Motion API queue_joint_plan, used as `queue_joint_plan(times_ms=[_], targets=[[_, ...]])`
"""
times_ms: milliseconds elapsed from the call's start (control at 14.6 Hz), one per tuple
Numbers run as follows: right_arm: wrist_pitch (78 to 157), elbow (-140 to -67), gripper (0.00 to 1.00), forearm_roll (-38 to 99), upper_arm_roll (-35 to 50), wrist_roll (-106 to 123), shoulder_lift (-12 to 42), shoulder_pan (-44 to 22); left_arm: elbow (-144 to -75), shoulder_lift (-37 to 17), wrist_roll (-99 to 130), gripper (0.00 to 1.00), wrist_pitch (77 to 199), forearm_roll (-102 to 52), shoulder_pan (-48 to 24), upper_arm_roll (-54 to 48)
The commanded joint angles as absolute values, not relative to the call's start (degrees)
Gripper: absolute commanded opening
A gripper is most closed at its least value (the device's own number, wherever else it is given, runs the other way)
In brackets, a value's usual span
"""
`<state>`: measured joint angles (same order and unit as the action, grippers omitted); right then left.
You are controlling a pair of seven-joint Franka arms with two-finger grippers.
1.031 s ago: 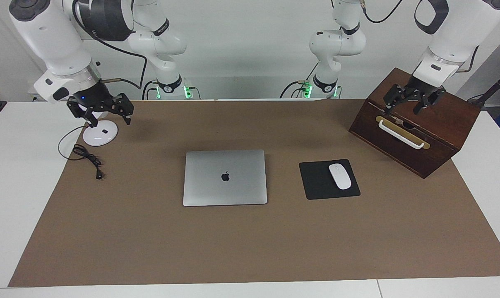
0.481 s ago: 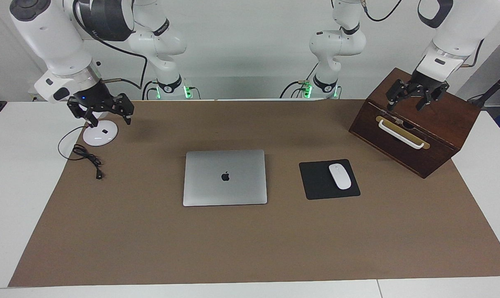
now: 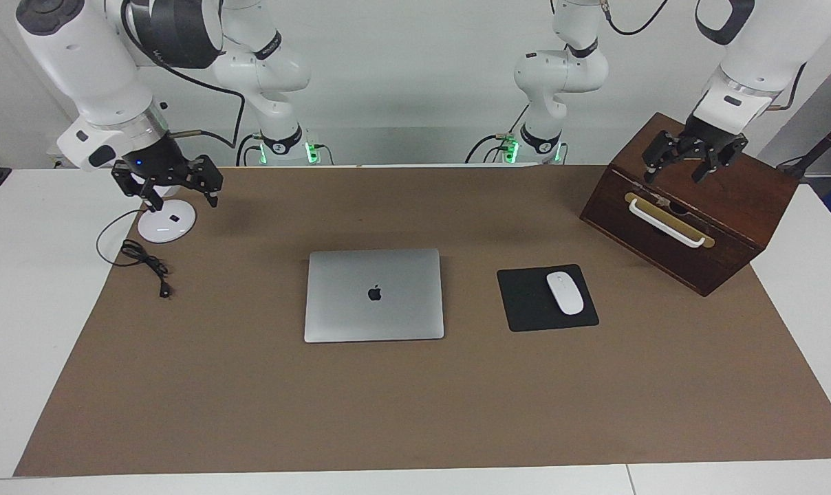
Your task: Close laptop with both arms
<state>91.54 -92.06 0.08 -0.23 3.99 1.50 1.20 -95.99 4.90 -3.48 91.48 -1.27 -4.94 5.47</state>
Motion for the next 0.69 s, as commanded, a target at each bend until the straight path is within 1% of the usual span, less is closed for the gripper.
queue_joint_plan(times_ms=[0,619], targets=[[91.93,-91.67,1.0,-0.7,0.09,5.01,1.76,1.49,-94.57,4.04,-2.9,1.0,90.26,-0.09,-5.27,5.89],[91.93,-91.67,1.0,-0.7,0.09,5.01,1.76,1.49,-94.66,4.04,-2.9,1.0,90.53,-0.7,-4.75,5.89]])
